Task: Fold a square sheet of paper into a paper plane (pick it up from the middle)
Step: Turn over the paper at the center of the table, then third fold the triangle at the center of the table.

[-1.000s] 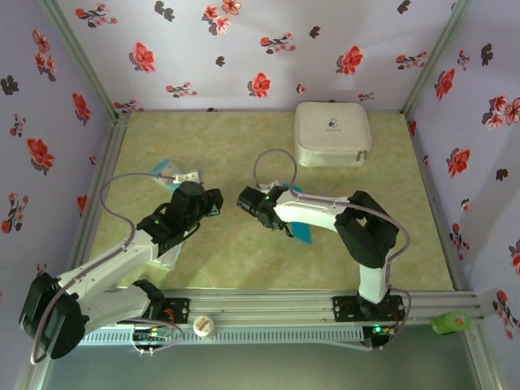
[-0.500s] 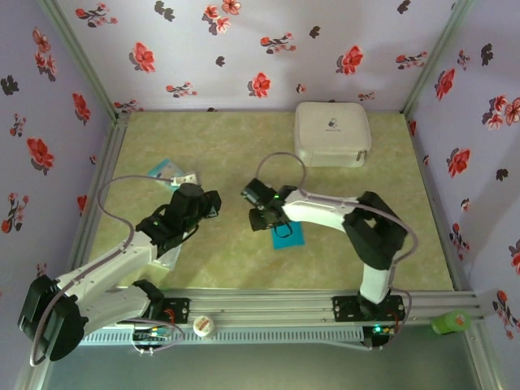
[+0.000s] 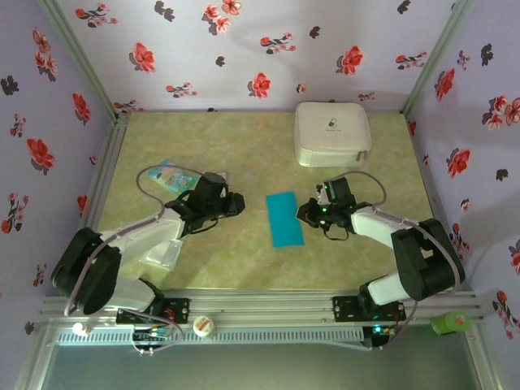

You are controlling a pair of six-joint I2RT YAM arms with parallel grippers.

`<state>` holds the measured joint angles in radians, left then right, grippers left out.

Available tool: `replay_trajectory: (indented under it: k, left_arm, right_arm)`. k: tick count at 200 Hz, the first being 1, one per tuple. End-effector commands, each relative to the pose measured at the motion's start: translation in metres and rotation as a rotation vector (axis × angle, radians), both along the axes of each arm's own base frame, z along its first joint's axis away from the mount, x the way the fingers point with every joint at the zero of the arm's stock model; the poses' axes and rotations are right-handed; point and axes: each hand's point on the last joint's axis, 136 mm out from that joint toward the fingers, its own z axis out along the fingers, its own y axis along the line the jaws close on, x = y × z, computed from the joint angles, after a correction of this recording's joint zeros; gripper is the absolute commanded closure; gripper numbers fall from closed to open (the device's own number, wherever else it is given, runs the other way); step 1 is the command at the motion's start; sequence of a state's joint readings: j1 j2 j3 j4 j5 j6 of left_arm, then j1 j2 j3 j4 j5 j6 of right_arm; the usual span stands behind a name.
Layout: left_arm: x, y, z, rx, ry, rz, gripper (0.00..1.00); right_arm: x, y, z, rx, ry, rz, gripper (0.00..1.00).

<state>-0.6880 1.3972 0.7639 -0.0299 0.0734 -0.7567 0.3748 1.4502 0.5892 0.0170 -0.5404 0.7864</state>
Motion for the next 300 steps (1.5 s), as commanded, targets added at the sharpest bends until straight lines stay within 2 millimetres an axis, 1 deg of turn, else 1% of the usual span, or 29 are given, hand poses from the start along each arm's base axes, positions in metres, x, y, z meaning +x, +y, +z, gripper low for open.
replay_trajectory:
  k: [1,30,46,65,100,125,147,164,198,227,273,300]
  left_arm:
    - [0.003,-0.021,0.013,-0.066,-0.004,-0.069,0.71]
    - [0.000,-0.029,0.008,-0.072,0.019,-0.093,0.71]
    - [-0.001,-0.032,0.006,-0.076,0.030,-0.103,0.71]
    - [-0.002,-0.036,0.004,-0.081,0.043,-0.116,0.71]
    - [-0.004,-0.044,-0.004,-0.100,0.087,-0.134,0.70]
    - [-0.005,-0.051,-0.009,-0.119,0.124,-0.146,0.69]
    - [-0.004,-0.056,-0.015,-0.128,0.154,-0.145,0.68]
    - [-0.004,-0.063,-0.018,-0.149,0.178,-0.159,0.67]
    - [-0.008,-0.072,-0.031,-0.155,0.241,-0.176,0.66]
    - [-0.010,-0.076,-0.043,-0.139,0.285,-0.183,0.66]
    - [-0.012,-0.079,-0.061,-0.118,0.335,-0.167,0.66]
    - [-0.013,-0.085,-0.067,-0.116,0.348,-0.182,0.68]
  right_arm:
    - [0.001,0.017,0.009,0.131,0.005,0.037,0.92]
    - [-0.003,0.010,-0.013,0.113,0.049,0.016,0.92]
    - [-0.004,0.005,-0.022,0.127,0.071,-0.001,0.93]
    - [-0.009,-0.003,-0.037,0.127,0.103,-0.029,0.93]
    - [-0.018,-0.004,-0.054,0.141,0.157,-0.059,0.93]
    - [-0.016,-0.004,-0.057,0.162,0.169,-0.097,0.93]
    - [-0.013,0.001,-0.055,0.176,0.163,-0.108,0.93]
    - [-0.014,0.004,-0.056,0.152,0.163,-0.108,0.93]
    - [-0.016,0.010,-0.057,0.091,0.162,-0.094,0.93]
    - [-0.013,0.014,-0.056,0.094,0.162,-0.095,0.94]
    - [-0.013,0.013,-0.058,0.093,0.169,-0.101,0.93]
    - [-0.014,0.013,-0.060,0.090,0.174,-0.101,0.93]
